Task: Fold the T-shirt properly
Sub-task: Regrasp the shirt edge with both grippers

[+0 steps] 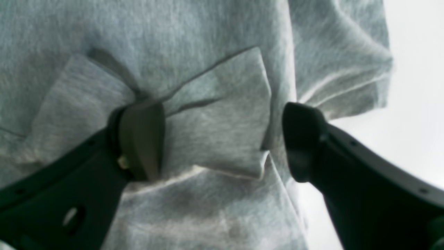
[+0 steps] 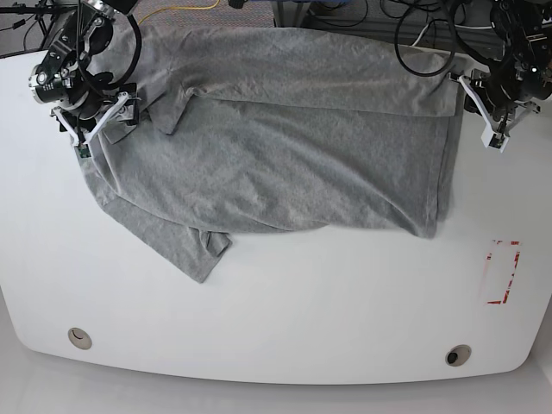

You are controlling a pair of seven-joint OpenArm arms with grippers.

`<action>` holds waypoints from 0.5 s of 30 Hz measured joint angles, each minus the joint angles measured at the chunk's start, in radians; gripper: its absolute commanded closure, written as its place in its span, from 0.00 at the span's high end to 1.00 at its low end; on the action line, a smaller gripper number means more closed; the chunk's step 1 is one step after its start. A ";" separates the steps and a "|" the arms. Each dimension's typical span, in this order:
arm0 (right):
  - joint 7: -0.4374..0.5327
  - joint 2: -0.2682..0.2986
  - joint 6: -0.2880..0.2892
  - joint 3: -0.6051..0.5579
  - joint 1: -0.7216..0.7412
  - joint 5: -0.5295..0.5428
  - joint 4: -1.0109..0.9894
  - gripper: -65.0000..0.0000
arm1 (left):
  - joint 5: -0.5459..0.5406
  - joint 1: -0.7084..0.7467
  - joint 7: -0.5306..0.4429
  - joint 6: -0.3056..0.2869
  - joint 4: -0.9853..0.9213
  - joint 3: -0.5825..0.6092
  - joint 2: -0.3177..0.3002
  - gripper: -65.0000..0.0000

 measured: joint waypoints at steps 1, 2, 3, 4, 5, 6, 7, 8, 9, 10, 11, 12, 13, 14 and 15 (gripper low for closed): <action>0.000 0.000 0.000 0.000 -0.002 0.000 0.000 0.53 | 0.000 0.000 0.000 0.000 0.000 0.000 0.000 0.15; 0.000 0.000 0.000 0.000 -0.004 0.000 0.000 0.44 | 0.000 0.000 0.000 0.000 0.000 0.000 0.000 0.15; -0.001 -0.001 0.000 -0.002 -0.005 0.000 0.000 0.38 | 0.002 -0.002 0.000 0.000 0.000 0.000 0.000 0.15; 0.000 -0.001 0.000 -0.003 -0.006 0.000 0.000 0.30 | 0.003 -0.007 0.001 0.000 0.000 0.000 -0.001 0.15; 0.000 -0.001 0.000 -0.005 -0.006 0.000 0.000 0.23 | 0.004 -0.012 0.004 0.000 0.000 0.000 0.000 0.15; 0.000 -0.002 0.000 -0.005 -0.005 0.005 0.000 0.18 | 0.004 -0.018 0.004 0.000 0.000 0.000 0.000 0.15; 0.000 -0.003 0.000 -0.005 -0.004 0.010 0.000 0.12 | 0.003 -0.021 0.003 0.000 0.000 0.000 -0.001 0.15; 0.000 -0.003 0.000 -0.006 -0.004 0.013 0.000 0.08 | 0.003 -0.026 0.000 0.000 0.000 0.000 -0.001 0.15; 0.000 -0.003 0.000 -0.007 -0.003 0.012 0.000 0.05 | 0.003 -0.029 0.000 0.000 0.000 0.000 0.000 0.15; 0.000 -0.004 0.000 -0.007 -0.001 0.012 0.000 0.05 | 0.003 -0.029 -0.001 0.000 0.000 0.000 0.000 0.15; 0.000 -0.003 0.000 -0.007 -0.001 0.011 0.000 0.05 | 0.003 -0.031 -0.001 0.000 0.000 0.000 -0.001 0.15; 0.000 -0.003 0.000 -0.007 0.000 0.011 0.000 0.05 | 0.004 -0.031 0.000 0.000 0.000 0.000 -0.001 0.15; 0.000 -0.003 0.000 -0.007 0.000 0.012 0.000 0.06 | 0.004 -0.029 0.000 0.000 -0.001 0.000 -0.001 0.15; 0.000 -0.003 0.000 -0.007 0.002 0.012 0.000 0.06 | 0.004 -0.028 0.000 0.000 -0.001 0.000 0.000 0.15; 0.000 -0.003 0.000 -0.008 0.002 0.011 0.001 0.06 | 0.004 -0.027 0.000 0.000 -0.001 0.000 0.000 0.15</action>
